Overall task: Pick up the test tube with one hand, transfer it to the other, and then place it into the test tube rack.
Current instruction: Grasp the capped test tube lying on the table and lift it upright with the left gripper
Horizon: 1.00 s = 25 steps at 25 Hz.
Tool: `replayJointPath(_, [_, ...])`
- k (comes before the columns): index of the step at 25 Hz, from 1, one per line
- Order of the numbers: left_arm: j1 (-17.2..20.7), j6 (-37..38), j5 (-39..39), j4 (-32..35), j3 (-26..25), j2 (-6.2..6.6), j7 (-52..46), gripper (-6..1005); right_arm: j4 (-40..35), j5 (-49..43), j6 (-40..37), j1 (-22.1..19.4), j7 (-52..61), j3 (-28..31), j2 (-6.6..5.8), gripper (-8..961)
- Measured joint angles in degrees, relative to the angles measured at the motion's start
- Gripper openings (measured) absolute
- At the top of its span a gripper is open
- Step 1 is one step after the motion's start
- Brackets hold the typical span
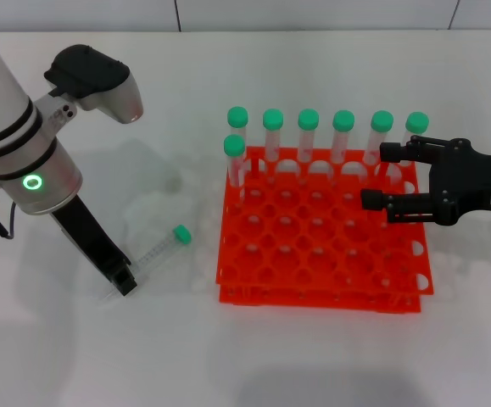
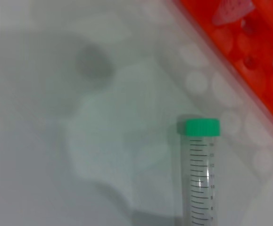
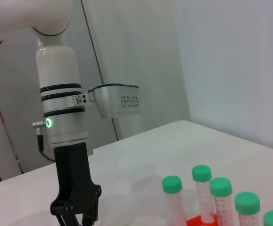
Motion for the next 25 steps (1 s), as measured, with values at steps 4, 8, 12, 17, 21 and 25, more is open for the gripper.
replayJointPath(4, [-0.01,-0.01,0.11,-0.26,0.11,0.0,-0.11,225,-0.02,0.06,0.0,0.0,0.0,0.0,0.0,782])
replayJointPath(8, [0.01,0.01,0.2,-0.13,0.05,-0.07,-0.13,209,-0.04,0.4,0.0,0.0,0.0,0.0,0.0,780])
replayJointPath(12, [0.01,-0.06,0.14,0.26,-0.26,-0.08,0.0,192,-0.01,0.45,0.0,0.0,0.0,0.0,0.0,778])
replayJointPath(17, [0.43,-0.85,-0.51,2.42,-1.62,0.19,0.1,192,0.01,0.55,0.0,-0.01,0.0,0.0,-0.04,776])
replayJointPath(21, [0.9,-0.96,-0.81,4.4,-6.56,0.49,1.42,192,0.0,0.58,-0.04,-0.14,0.0,0.62,-0.06,774])
replayJointPath(25, [3.15,-1.83,-1.93,9.04,-12.63,0.41,3.64,191,0.01,0.58,-0.09,-0.17,0.0,0.93,-0.08,772])
